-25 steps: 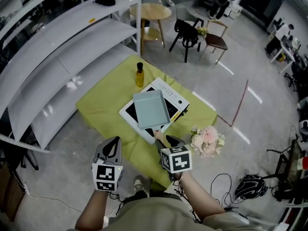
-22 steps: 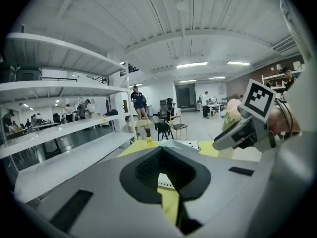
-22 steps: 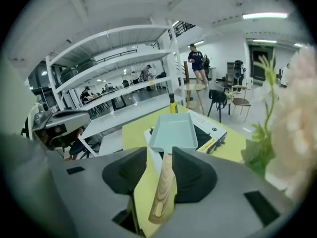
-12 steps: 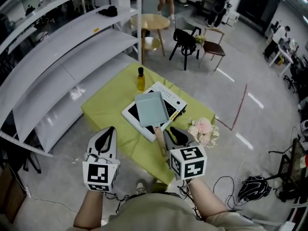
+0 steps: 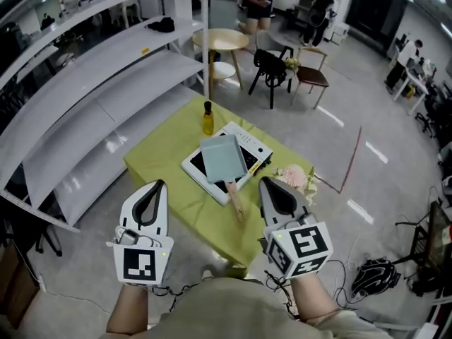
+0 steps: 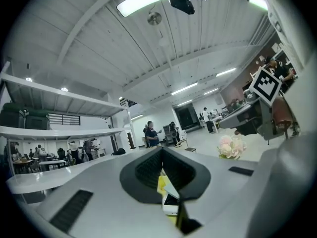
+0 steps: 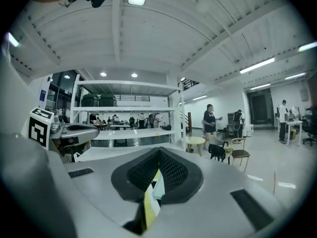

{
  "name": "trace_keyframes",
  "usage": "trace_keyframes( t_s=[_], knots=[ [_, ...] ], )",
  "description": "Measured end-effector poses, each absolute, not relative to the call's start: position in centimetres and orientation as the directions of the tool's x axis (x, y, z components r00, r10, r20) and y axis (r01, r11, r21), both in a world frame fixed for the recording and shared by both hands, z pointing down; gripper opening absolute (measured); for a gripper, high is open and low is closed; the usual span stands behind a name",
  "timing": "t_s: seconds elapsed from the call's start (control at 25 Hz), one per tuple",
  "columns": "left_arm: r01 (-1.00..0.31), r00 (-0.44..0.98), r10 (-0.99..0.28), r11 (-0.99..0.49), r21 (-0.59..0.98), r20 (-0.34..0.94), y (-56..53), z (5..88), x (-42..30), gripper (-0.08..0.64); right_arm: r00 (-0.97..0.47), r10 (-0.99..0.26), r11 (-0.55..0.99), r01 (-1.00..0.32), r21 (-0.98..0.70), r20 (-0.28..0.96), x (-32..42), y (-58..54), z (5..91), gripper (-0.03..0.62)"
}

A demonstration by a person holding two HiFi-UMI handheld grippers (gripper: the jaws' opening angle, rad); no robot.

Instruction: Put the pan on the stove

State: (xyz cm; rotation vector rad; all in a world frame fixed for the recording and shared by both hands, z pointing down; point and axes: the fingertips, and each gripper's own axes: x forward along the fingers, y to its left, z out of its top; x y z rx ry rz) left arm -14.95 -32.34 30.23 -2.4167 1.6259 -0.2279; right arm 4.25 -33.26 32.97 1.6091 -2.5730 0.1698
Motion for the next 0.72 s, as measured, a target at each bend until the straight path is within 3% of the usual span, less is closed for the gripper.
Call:
trace_keyframes(
  t_s=[0.4, 0.72],
  knots=[
    [-0.899, 0.381, -0.924, -0.363, -0.245, -0.028, -29.3, 28.4, -15.3, 0.006, -0.487, -0.867, 0.495, -0.866, 0.073, 0.104, 3.4, -29.9, 30.5, 0.006],
    [-0.902, 0.379, -0.925, -0.37, -0.221, 0.002, -29.3, 30.2, -15.3, 0.006, -0.5, -0.85, 0.511, -0.859, 0.031, 0.164, 3.4, -29.5, 32.9, 0.006]
  ],
)
